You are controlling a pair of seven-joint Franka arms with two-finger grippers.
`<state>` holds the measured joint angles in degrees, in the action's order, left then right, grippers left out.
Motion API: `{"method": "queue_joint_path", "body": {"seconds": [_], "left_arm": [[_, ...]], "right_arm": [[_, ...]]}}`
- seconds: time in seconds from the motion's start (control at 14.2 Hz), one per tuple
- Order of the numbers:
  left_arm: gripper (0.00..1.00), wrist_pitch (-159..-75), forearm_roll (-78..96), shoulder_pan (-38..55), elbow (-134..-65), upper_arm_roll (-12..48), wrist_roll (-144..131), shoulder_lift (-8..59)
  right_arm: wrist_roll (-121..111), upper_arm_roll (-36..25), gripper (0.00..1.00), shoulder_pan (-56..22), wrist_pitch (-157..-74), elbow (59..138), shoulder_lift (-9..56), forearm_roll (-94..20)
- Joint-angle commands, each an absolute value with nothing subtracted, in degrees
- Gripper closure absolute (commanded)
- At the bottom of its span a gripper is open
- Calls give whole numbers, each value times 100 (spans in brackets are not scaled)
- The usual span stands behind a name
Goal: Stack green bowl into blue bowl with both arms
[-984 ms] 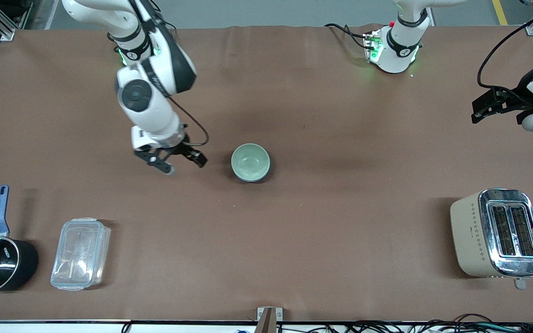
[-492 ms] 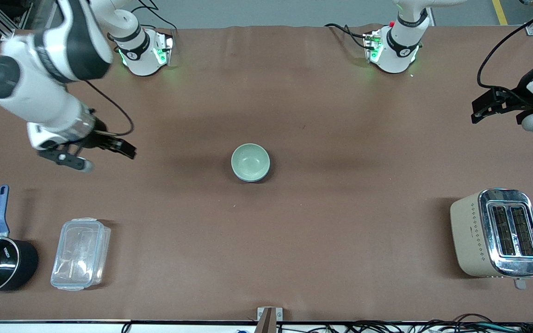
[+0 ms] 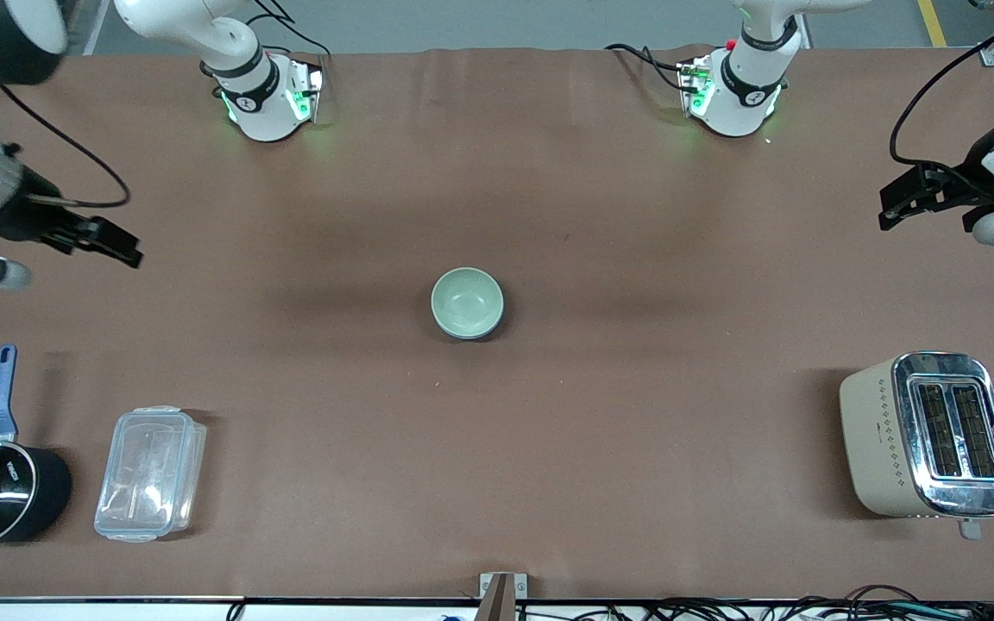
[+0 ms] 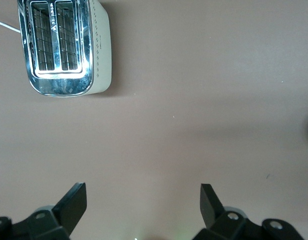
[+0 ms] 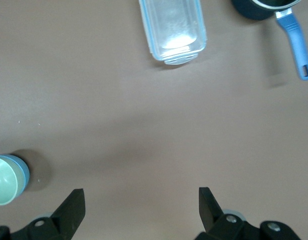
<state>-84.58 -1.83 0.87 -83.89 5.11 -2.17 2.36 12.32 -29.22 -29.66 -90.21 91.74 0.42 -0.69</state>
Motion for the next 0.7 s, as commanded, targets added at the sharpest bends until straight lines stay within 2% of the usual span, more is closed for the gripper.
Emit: {"method": "queue_joint_path", "body": {"seconds": [0.0,0.21,0.35,0.63], "left_arm": [[0,-8411,-141,88,-8376,492,-123,202],[0,-8411,-141,88,-8376,492,-132,202],[0,-8411,-141,97,-8376,492,-132,202],[0,-8402,-158,123,-8376,501,-141,202]], "right_arm": [[749,-2244,0,-1990,-8640,8641,105,26],[361,-1383,0,-821,-8385,8237,105,9],[238,-1047,0,-354,-8367,8191,79,0],[114,-958,0,-228,-8235,8200,79,-17]]}}
